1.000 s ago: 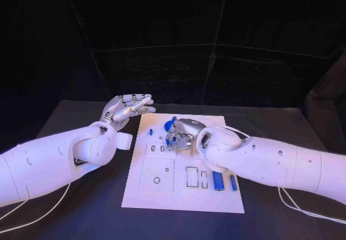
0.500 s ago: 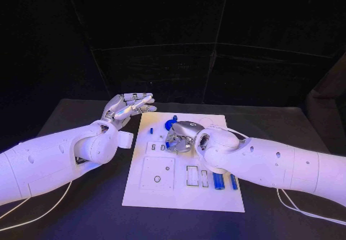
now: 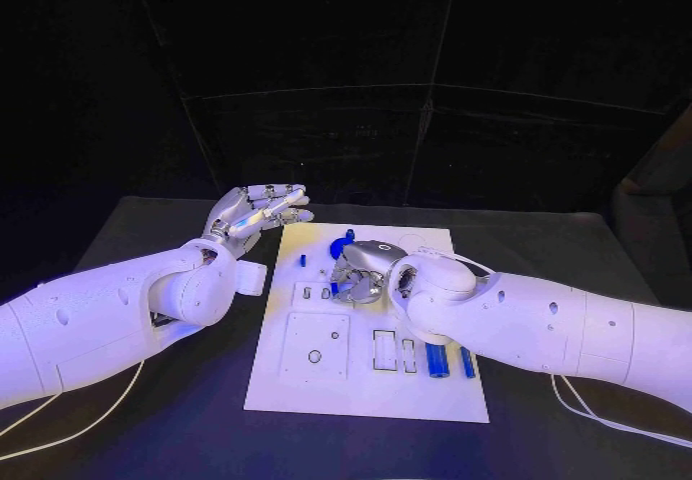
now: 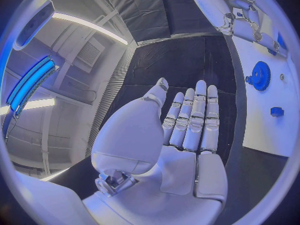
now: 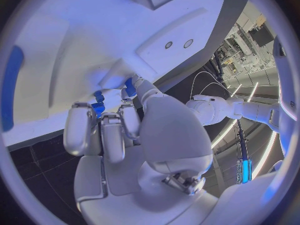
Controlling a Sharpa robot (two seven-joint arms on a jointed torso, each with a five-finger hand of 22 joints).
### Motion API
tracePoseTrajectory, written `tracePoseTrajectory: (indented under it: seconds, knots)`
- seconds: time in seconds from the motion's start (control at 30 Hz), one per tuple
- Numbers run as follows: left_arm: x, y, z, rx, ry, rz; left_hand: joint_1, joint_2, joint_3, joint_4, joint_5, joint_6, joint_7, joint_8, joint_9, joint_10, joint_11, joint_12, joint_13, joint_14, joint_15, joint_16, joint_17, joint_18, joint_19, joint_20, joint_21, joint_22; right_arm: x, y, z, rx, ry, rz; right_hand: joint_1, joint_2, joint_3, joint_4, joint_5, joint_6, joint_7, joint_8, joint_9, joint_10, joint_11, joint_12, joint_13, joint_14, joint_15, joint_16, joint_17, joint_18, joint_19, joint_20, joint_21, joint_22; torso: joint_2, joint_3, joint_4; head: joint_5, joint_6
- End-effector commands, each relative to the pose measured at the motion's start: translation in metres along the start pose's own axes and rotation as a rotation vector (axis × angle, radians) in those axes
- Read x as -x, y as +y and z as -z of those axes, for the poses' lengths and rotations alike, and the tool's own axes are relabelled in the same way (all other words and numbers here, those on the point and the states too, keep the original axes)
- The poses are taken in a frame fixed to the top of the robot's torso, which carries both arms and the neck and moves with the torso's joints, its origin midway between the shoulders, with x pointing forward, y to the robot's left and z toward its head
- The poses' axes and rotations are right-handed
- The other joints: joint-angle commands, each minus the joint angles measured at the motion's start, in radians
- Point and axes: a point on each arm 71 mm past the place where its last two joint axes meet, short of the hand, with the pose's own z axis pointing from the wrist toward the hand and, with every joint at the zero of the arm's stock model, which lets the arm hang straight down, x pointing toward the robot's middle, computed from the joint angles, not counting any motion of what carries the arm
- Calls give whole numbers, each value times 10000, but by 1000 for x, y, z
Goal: Assemble the parts on the task board
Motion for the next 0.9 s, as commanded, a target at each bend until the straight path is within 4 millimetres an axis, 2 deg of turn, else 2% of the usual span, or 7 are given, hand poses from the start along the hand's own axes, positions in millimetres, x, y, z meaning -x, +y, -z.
tracePoseTrajectory:
  seconds: [0.03,0.5,0.77,0.9]
  knots:
    - [-2,-1,-1,-31,127,90,-21,94,-5,-43,-20,74,34,1,-1,41,-2,23,-4,52,15,-29,9,82,57,5,-48,-15,-5,0,0,-88,349,295,-96,-48,75,-2,35,44,-42,-73,-11,-69,10,-74,-42,860,-16,-53,1805,-96,-73,-27,-42,-29,-2,0,-1,-1,-13]
    - [-1,-1,-1,-15,120,86,-21,94,-5,-43,-20,74,34,1,-1,41,-2,23,-4,52,15,-29,9,82,57,5,-48,-15,-6,2,0,-84,423,470,-452,-512,113,46,113,-428,148,-385,-76,-392,170,-577,-458,844,115,-90,1739,-70,-140,83,-130,-187,-1,2,-6,-8,-41]
    - [-1,-1,-1,-7,119,85,-21,94,-5,-43,-20,74,34,1,-1,41,-2,23,-4,52,15,-29,9,82,57,5,-48,-15,-5,2,0,-127,293,543,-836,-868,-38,185,556,-688,205,-463,-60,-455,236,-696,-572,838,179,-108,1710,-57,-159,154,-171,-252,-2,1,-4,-19,-36]
    - [-1,-1,-1,-2,119,85,-21,94,-5,-43,-20,74,34,1,-1,41,-2,23,-4,52,15,-29,9,82,57,5,-48,-15,-5,2,1,-156,233,536,-1015,-972,-188,296,375,-834,220,-473,-54,-501,256,-775,-647,829,199,-127,1676,-49,-178,175,-200,-299,1,1,-3,-20,-36]
